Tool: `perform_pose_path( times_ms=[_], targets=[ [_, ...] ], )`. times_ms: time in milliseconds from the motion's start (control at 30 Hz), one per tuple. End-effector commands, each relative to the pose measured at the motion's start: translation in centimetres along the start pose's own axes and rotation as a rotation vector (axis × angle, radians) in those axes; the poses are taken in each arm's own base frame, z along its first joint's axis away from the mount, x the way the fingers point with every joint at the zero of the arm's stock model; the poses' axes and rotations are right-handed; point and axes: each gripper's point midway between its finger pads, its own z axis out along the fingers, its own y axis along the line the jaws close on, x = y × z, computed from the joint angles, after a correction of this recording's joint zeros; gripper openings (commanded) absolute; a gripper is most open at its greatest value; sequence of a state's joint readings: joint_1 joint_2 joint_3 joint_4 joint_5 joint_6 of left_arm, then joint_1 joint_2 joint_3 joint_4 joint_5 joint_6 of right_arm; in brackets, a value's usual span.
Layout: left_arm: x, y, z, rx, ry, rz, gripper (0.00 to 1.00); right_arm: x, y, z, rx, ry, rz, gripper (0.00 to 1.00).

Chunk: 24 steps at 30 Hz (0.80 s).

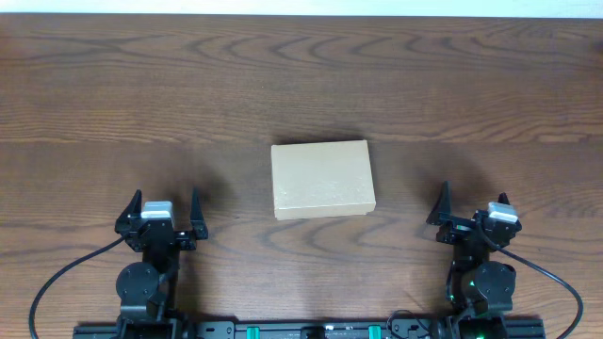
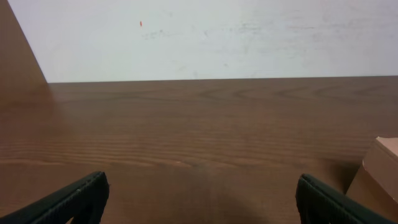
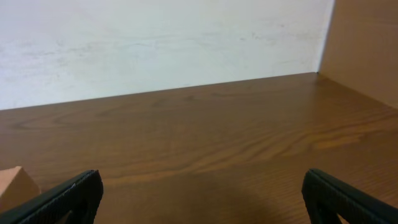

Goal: Pack container

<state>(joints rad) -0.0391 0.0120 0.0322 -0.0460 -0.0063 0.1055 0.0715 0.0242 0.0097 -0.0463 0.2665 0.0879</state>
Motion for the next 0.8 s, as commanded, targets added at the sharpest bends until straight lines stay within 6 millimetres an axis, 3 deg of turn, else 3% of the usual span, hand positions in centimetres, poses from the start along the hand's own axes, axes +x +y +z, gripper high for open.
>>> perform_pose_path(
  times_ms=[0,500,767],
  targets=[
    [1.85,0.08,0.17,-0.005,0.048,0.001,0.95,0.25,-0.05,0.01,0.006,0.006,0.010,0.99],
    [1.85,0.08,0.17,-0.005,0.048,0.001,0.95,0.26,-0.05,0.01,0.006,0.006,0.004,0.99],
    [1.85,0.08,0.17,-0.005,0.048,0.001,0.95,0.43,0.93,-0.03,-0.047,0.008,-0.230,0.99]
  ],
)
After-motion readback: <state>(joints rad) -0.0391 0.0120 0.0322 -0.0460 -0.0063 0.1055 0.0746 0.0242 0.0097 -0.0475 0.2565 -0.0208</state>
